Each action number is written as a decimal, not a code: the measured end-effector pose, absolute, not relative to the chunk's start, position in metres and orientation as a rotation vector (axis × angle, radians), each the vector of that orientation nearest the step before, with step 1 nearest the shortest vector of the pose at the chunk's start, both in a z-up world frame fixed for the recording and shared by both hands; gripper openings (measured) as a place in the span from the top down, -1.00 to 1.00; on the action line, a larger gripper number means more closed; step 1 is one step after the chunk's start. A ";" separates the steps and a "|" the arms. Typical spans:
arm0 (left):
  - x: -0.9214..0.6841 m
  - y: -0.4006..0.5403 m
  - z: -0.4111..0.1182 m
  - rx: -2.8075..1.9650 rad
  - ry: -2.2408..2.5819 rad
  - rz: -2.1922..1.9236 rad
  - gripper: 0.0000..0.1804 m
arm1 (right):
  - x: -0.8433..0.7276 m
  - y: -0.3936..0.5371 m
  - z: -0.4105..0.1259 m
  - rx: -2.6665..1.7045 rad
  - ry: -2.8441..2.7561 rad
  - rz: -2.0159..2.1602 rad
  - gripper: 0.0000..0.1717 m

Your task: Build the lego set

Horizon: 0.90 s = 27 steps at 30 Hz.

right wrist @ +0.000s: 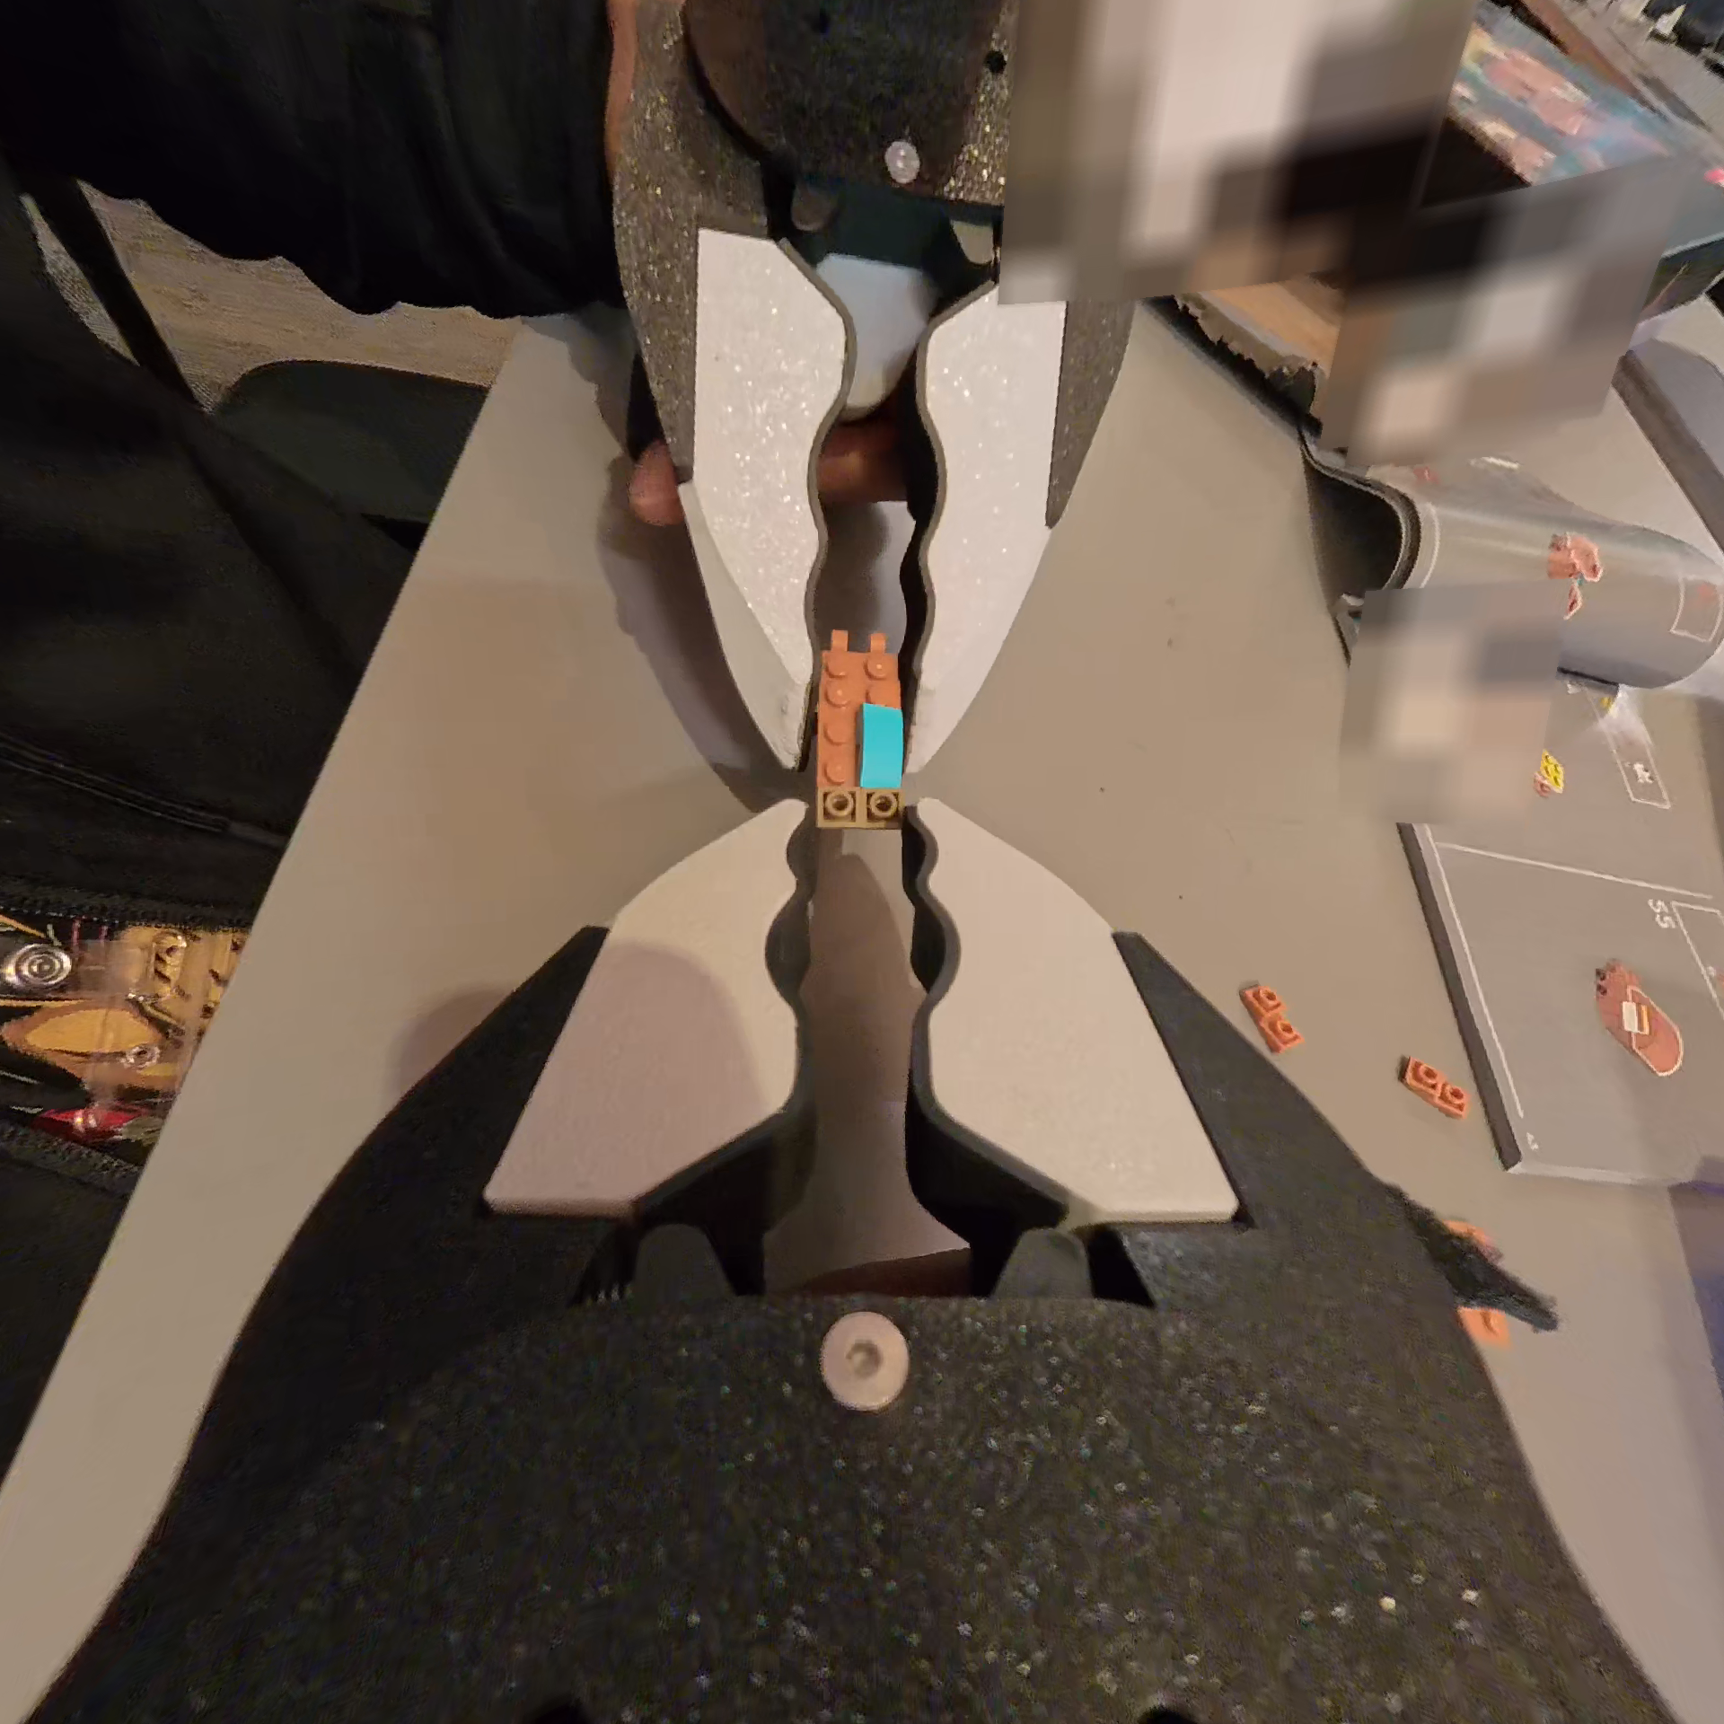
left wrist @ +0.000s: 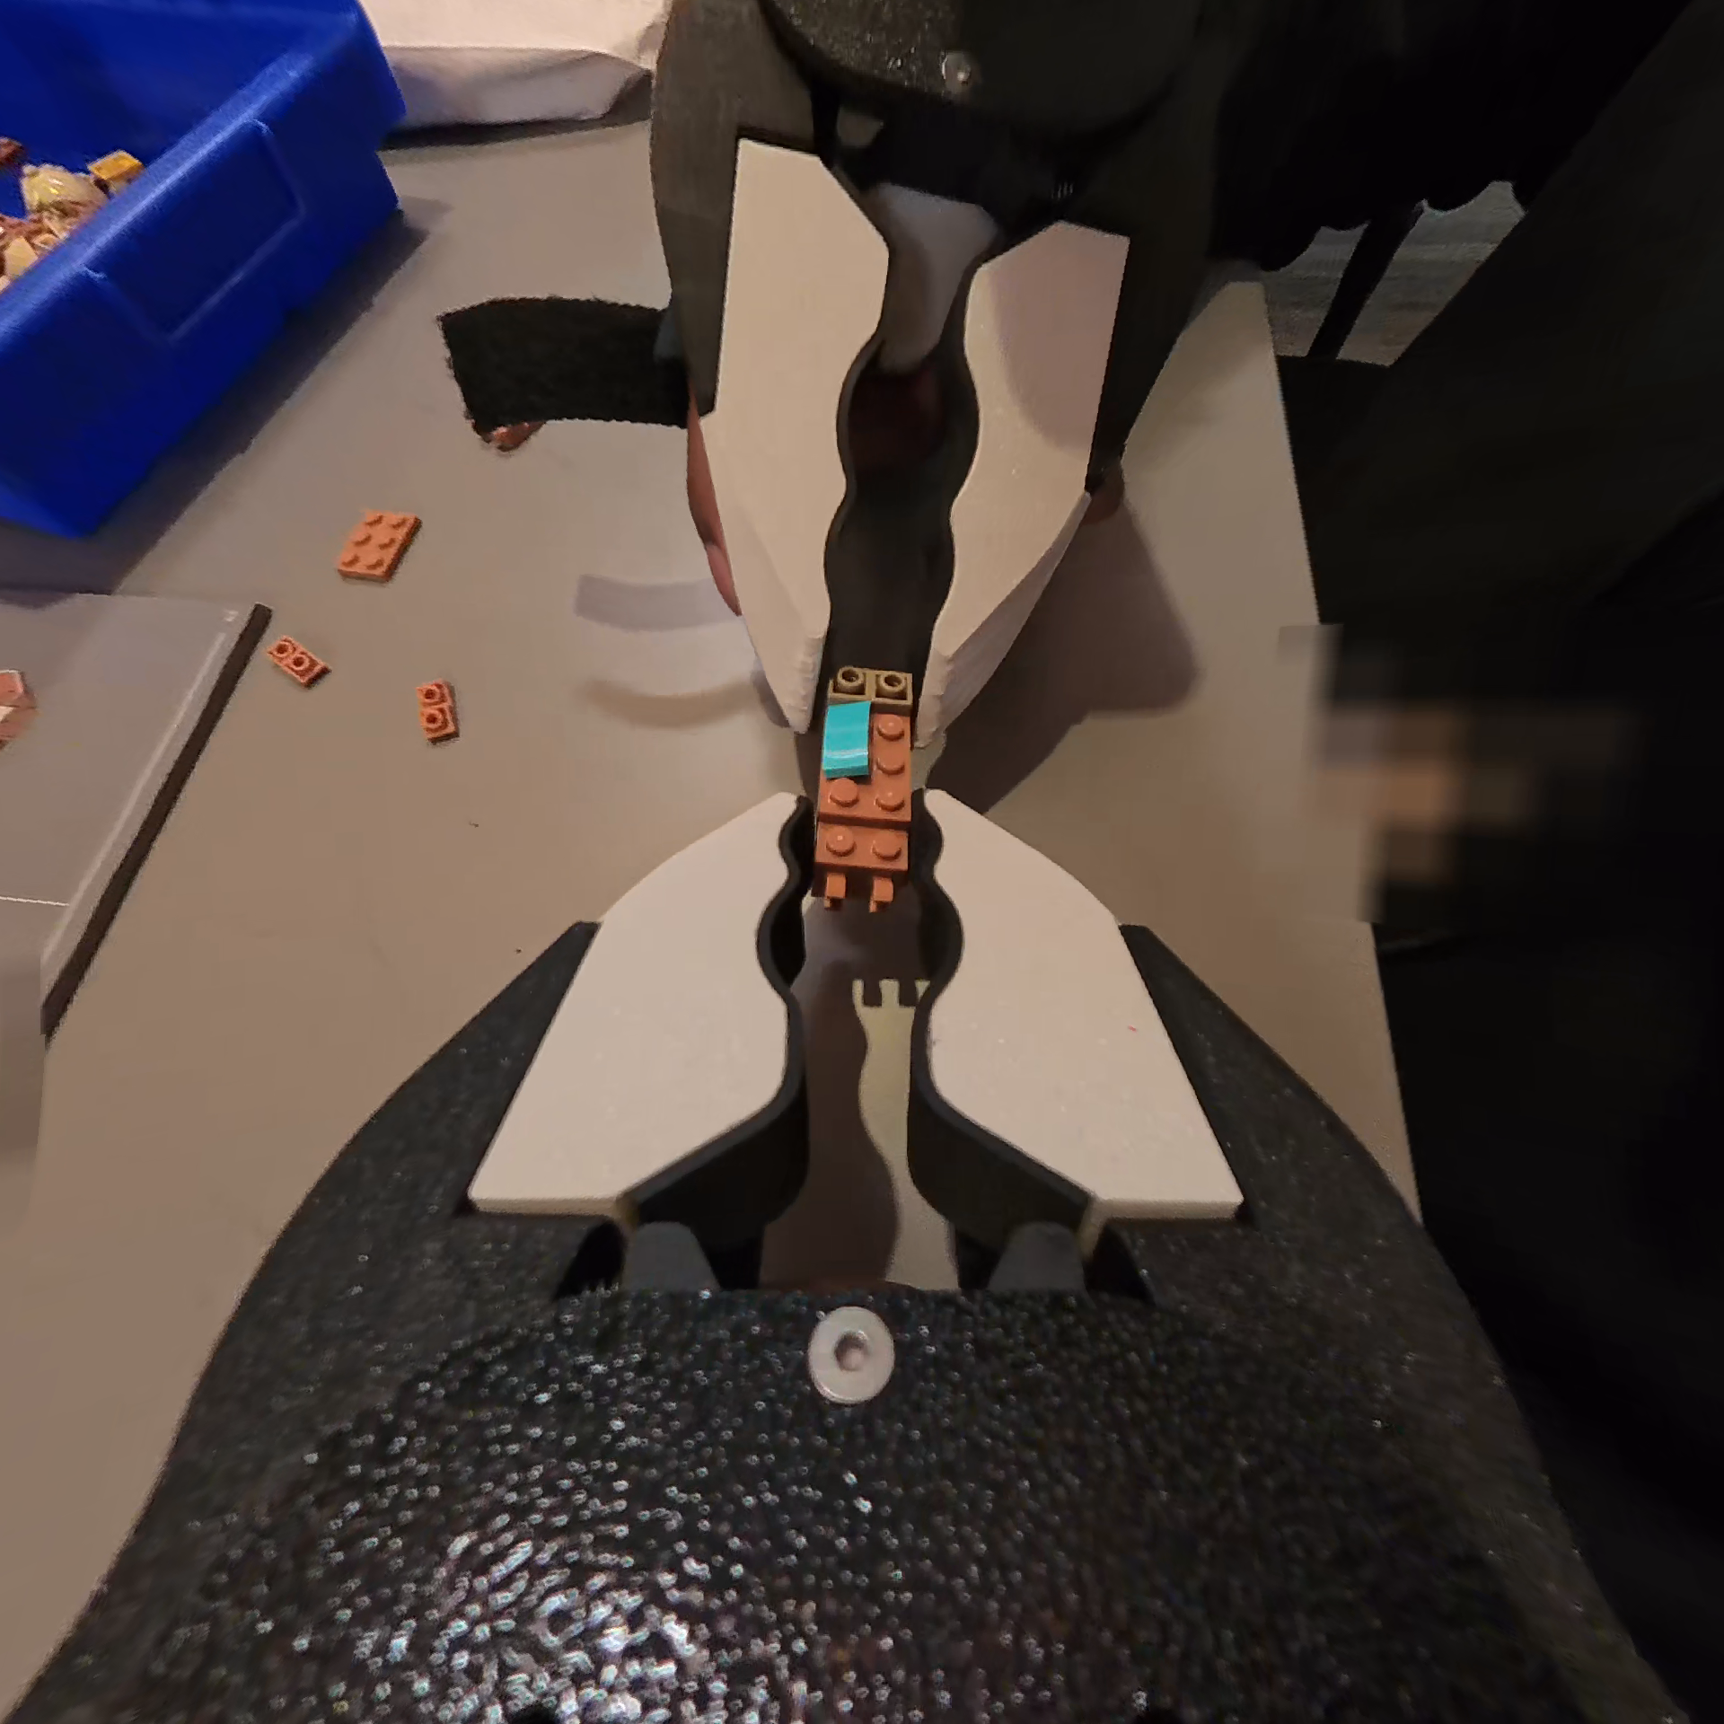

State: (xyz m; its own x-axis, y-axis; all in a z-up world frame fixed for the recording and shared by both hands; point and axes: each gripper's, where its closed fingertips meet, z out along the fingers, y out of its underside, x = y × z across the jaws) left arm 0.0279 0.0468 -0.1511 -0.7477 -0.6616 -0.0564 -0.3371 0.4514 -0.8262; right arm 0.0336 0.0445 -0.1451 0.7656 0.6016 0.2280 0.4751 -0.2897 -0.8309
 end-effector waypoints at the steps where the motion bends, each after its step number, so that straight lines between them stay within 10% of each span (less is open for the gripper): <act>1: 0.030 0.047 -0.151 -0.840 2.330 -1.207 0.80 | 0.036 0.045 -0.146 -1.956 -0.805 0.162 0.81; 27: 0.135 0.093 -0.141 -0.884 2.218 -1.227 0.80 | 0.205 0.092 -0.110 -1.915 -0.084 -0.039 0.63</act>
State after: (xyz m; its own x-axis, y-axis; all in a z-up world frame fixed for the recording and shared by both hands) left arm 0.1347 0.0925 -0.1412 -0.6914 -0.7181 -0.0787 -0.3147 0.3974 -0.8620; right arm 0.2051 0.0920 -0.1101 0.9969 0.0392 0.0682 0.0774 -0.3367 -0.9384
